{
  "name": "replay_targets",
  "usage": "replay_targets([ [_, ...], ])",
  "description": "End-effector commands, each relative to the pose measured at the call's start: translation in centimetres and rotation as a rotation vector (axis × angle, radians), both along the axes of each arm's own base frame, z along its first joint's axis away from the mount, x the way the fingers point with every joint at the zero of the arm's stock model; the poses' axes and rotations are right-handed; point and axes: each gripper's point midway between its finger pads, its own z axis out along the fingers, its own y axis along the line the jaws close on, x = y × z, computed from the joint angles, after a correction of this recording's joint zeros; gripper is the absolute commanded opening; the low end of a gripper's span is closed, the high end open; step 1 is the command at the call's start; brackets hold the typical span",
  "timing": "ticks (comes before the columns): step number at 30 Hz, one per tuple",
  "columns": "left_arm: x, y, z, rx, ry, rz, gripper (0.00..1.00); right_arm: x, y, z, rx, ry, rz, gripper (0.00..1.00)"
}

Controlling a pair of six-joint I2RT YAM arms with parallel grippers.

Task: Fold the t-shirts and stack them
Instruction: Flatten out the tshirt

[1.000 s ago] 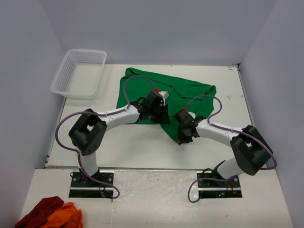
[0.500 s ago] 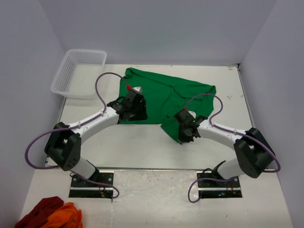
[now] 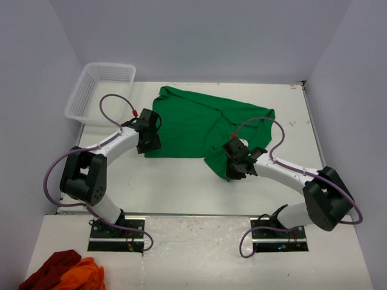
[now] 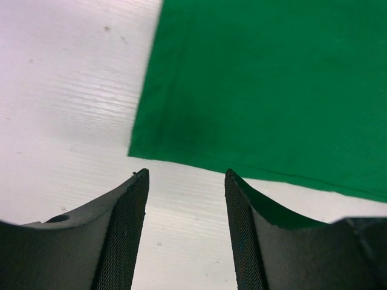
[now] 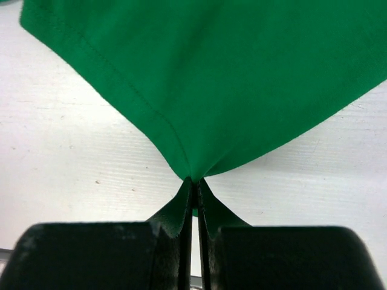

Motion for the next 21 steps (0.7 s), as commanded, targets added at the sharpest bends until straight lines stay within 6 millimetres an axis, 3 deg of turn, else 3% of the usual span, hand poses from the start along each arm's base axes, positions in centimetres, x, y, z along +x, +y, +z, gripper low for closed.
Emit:
replay_targets([
  [1,0.5,1.2,-0.3,0.016,0.021,0.002,0.54,0.4,0.7,1.3,0.049,-0.052,0.022,0.0],
  [8,-0.5,2.6,-1.9,0.056,0.067,0.017,0.55,0.0,0.7,1.2,0.062,-0.049,0.028,0.0],
  [21,-0.2,4.0,-3.8,0.077,0.113,0.038,0.55,-0.5,0.3,1.7,0.074,-0.058,0.017,0.0],
])
